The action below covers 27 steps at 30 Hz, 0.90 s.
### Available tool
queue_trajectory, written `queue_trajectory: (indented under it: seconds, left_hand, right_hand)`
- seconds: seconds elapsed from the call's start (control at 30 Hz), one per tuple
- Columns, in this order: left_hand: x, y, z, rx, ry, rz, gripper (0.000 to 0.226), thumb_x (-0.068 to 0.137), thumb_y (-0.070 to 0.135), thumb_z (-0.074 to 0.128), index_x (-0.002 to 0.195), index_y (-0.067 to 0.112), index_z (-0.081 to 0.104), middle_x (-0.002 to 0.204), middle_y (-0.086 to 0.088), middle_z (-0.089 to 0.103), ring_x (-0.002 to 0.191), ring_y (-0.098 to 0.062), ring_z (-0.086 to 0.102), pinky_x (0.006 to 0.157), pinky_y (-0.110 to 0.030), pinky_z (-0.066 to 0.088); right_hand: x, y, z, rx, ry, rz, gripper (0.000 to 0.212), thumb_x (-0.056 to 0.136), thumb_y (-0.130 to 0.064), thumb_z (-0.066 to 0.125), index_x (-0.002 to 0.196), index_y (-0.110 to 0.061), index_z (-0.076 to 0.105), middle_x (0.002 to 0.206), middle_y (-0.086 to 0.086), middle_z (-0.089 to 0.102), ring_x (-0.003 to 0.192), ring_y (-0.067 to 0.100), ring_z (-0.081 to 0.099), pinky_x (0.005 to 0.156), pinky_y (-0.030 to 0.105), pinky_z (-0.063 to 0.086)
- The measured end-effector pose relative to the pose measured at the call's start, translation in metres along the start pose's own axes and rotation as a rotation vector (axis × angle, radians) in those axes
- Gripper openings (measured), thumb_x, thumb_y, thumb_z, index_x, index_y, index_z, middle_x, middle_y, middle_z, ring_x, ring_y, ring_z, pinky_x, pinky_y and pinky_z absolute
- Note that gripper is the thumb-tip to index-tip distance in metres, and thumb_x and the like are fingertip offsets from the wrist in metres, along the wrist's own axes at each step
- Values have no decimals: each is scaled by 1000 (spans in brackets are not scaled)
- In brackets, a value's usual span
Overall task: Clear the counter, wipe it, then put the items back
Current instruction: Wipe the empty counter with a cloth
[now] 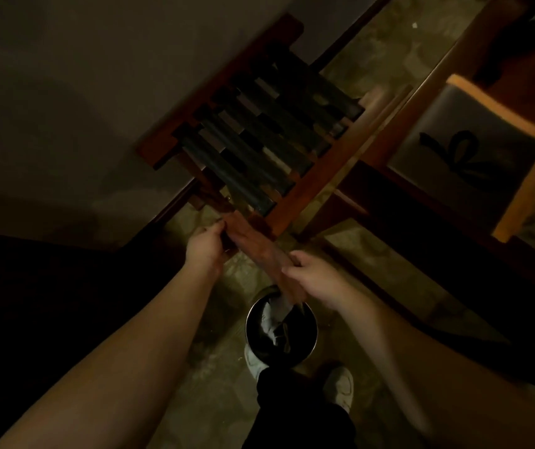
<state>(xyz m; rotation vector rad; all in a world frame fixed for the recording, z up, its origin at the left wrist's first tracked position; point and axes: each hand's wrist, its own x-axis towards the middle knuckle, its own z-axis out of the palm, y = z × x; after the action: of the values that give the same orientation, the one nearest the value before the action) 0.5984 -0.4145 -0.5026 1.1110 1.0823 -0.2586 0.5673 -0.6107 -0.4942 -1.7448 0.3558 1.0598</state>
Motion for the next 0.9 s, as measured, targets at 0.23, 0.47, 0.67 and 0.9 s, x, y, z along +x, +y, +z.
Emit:
queue_trajectory:
  seconds: [0.23,0.47,0.67,0.9]
  left_hand:
    - [63,-18,0,116,65,20,12,97,14,53,109,11,51,93,-5,62,80,-20,64,68,-32,54]
    - [90,-34,-4,620,125,145,28,96,28,56,118,10,58,104,-6,66,78,-16,60,75,-32,50]
    - [83,-27,-1,1059,31,160,43,98,38,50,127,6,50,119,-15,62,106,-32,60,82,-34,47]
    - [37,-4,-10,1045,51,84,55,98,44,45,133,2,40,123,-17,57,109,-33,57,86,-36,45]
  right_hand:
    - [59,19,9,-84,80,-16,24,94,-25,53,116,-19,59,106,0,66,97,18,62,77,30,48]
    - [81,33,16,-182,142,12,23,94,-31,53,110,-16,60,105,4,66,99,24,62,74,29,46]
    - [86,29,19,-377,284,141,42,96,-37,50,132,-16,47,133,9,53,120,30,51,88,32,42]
    - [47,15,7,-447,254,202,45,96,-34,48,136,-15,44,137,8,49,120,27,50,92,34,44]
